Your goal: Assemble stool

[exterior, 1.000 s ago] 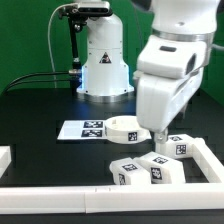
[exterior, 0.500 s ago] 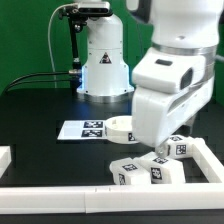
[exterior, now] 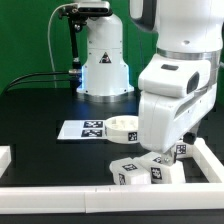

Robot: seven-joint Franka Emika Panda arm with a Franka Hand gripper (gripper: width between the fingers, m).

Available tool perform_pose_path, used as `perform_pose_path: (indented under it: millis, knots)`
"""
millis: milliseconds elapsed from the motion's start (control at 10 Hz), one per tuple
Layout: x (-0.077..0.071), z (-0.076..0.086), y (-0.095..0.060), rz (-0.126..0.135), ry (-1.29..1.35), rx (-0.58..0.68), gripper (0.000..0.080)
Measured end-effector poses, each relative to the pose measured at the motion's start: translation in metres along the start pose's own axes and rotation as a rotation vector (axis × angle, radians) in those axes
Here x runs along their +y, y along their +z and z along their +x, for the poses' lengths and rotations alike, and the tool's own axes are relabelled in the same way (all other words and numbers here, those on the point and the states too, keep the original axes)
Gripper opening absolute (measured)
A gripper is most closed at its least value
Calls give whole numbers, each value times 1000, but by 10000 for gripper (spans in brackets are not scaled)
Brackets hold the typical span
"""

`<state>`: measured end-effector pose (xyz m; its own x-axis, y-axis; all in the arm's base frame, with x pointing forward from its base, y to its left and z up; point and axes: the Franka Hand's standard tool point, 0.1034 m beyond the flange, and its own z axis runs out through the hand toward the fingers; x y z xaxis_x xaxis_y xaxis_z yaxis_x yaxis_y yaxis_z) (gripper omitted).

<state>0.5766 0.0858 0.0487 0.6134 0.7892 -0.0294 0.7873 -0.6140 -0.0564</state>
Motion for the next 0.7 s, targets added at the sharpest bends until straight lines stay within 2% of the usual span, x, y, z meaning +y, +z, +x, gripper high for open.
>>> perform_pose_path:
  millis: [300, 700]
  knots:
    - [4, -4, 11, 11, -4, -6, 650]
    - [-2, -6, 31, 25, -1, -11, 650]
